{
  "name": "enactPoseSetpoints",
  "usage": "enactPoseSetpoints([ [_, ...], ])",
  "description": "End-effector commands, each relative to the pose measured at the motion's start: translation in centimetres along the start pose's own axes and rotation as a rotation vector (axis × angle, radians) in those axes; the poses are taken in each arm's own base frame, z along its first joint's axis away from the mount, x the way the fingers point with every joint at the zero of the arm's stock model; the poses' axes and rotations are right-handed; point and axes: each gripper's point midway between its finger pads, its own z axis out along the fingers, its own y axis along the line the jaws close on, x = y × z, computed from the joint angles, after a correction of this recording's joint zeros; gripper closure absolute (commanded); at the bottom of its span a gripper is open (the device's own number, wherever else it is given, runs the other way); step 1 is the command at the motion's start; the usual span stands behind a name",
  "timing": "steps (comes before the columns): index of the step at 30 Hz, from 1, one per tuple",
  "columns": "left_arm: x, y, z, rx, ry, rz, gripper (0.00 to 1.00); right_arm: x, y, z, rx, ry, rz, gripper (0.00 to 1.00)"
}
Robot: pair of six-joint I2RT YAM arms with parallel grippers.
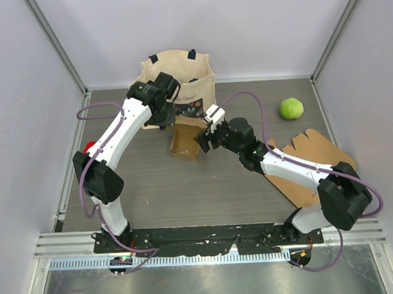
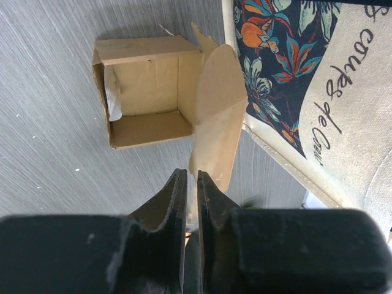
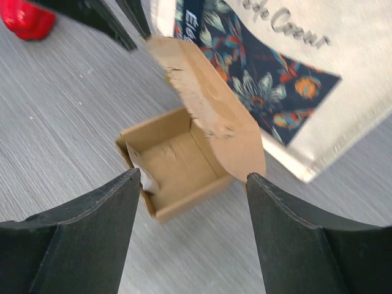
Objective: Fold the paper box
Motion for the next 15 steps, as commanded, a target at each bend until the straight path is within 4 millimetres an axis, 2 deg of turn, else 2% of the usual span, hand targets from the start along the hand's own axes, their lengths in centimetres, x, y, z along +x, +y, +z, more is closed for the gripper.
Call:
enactPoseSetpoints([
  [1,-3.3,4.6,-2.0,-0.160,-0.092,-0.109,0.84,-3.9,1.0,2.1,-0.120,-0.100,-0.064,0.26],
  [5,-3.3,4.7,-2.0,-0.155,-0.092,-0.098,0.80,-3.3,-1.2,4.1,-0.003,-0.084,-0.028,0.28],
  [6,-3.3,4.8,-1.9,-0.154,-0.087,-0.088,0.77,-3.2,-2.0,4.2,0.046,-0.088,-0.011,0.28],
  [8,-3.5,4.5,-2.1,-0.134,-0.093,-0.052,0.68,-2.9,-2.3,4.8,0.058,-0.086,0.015,0.27],
  [9,-3.7,4.7,-2.2,-0.129,-0.102,0.032,0.64,-2.5,-2.5,5.1,0.070,-0.076,0.016,0.27],
  [10,-4.5,4.5,-2.4,-0.104,-0.134,0.084,0.58,-1.8,-2.6,5.5,0.076,-0.061,0.024,0.27],
  [13,-6.5,5.7,-2.6,-0.095,-0.209,0.270,0.46,-1.4,-3.7,5.8,0.140,-0.052,0.029,0.27],
  [14,-8.4,6.7,-2.7,-0.066,-0.294,0.322,0.44,-1.0,-3.8,5.9,0.147,-0.045,0.028,0.27],
  [15,-9.5,6.8,-2.9,-0.018,-0.348,0.361,0.42,-1.0,-4.0,5.9,0.156,-0.043,0.028,0.27],
])
